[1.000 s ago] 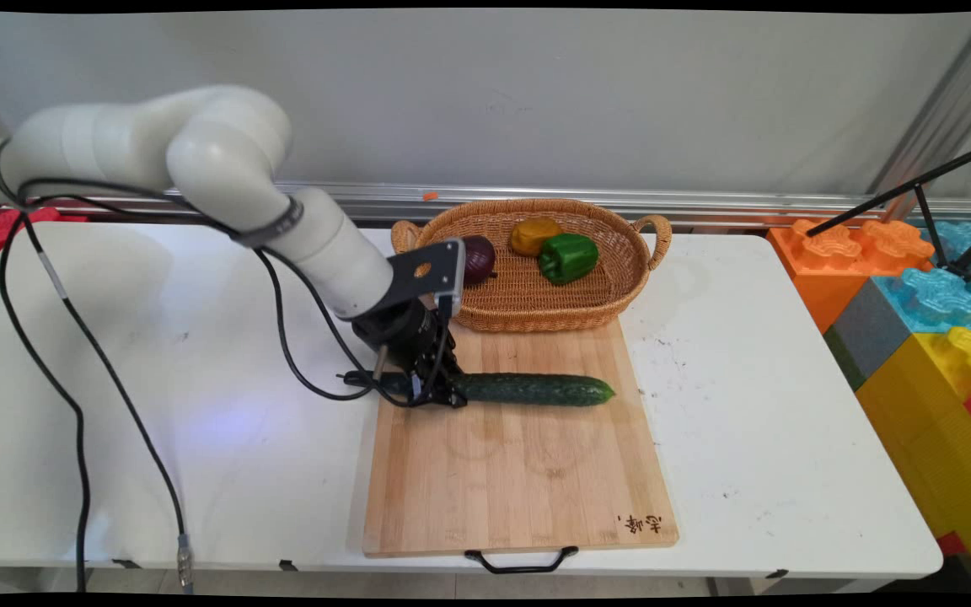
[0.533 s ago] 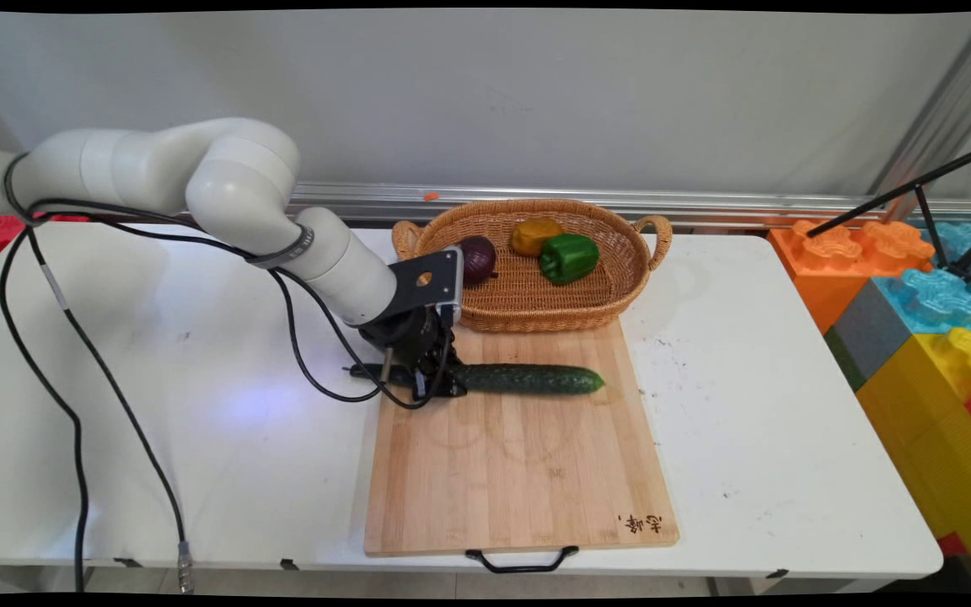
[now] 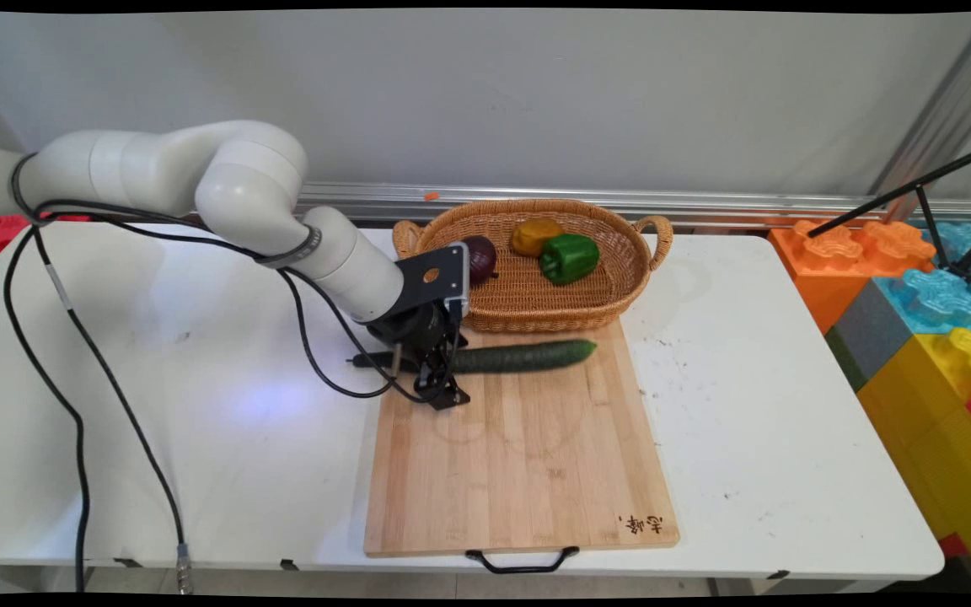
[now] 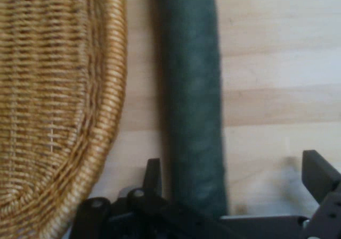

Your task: Place the picked object on the cutting board

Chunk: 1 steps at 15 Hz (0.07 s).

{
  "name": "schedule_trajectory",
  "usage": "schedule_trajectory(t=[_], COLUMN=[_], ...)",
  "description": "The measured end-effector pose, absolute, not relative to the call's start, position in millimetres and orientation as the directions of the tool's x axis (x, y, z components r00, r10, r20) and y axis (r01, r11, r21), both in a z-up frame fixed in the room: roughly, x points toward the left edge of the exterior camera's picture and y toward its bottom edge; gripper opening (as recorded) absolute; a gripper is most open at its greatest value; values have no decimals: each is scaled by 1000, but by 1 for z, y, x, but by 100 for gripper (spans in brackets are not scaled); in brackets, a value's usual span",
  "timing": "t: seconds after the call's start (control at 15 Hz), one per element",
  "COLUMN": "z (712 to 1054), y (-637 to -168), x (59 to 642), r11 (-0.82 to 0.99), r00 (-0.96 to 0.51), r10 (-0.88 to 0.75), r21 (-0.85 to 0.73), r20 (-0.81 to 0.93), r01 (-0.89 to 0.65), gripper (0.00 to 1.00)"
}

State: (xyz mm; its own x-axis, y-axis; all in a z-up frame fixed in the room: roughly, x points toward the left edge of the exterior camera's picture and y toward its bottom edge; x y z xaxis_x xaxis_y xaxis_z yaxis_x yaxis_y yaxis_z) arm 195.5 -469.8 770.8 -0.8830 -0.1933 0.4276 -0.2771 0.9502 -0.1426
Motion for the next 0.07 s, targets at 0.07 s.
schedule_trajectory(t=[0.07], z=[773], y=[-470], x=[195], r11=[950], r00=[-881], r10=[-195], r21=[-142], r20=[431], r01=[-279], gripper=[100])
